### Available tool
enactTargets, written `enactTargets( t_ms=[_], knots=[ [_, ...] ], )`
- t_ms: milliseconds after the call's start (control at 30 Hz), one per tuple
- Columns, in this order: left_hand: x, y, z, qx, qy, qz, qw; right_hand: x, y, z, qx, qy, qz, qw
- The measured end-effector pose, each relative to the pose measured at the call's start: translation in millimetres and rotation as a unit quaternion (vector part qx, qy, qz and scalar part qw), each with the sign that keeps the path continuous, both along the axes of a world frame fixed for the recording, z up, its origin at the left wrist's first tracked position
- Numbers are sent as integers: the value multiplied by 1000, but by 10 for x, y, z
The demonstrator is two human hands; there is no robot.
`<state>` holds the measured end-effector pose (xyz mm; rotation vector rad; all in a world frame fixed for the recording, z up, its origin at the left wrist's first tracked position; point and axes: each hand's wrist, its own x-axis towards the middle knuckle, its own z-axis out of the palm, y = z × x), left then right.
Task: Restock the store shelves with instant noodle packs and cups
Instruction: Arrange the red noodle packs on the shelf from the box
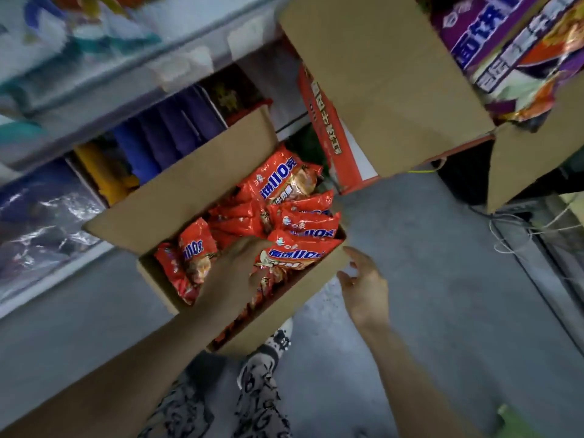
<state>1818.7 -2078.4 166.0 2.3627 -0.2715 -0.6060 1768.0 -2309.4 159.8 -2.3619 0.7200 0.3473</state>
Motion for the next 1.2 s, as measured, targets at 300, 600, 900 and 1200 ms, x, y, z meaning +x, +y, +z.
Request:
enactTargets(
  t_ms=[300, 600, 900, 1200],
  knots=[
    [234, -676, -1109, 22, -60, -67, 996, 614, -422, -1052, -28, -6, 117, 993],
    [232, -757, -1605, 62, -12, -11, 998, 962, -525, -1684, -62, 42, 233, 970],
    [267, -712, -1677, 82, 11, -54, 995, 1067, -485, -1651, -49, 151, 249, 955],
    [8, -393, -1428, 5, -23, -29, 999, 719, -319, -1268, -55, 58, 156, 985]
  ],
)
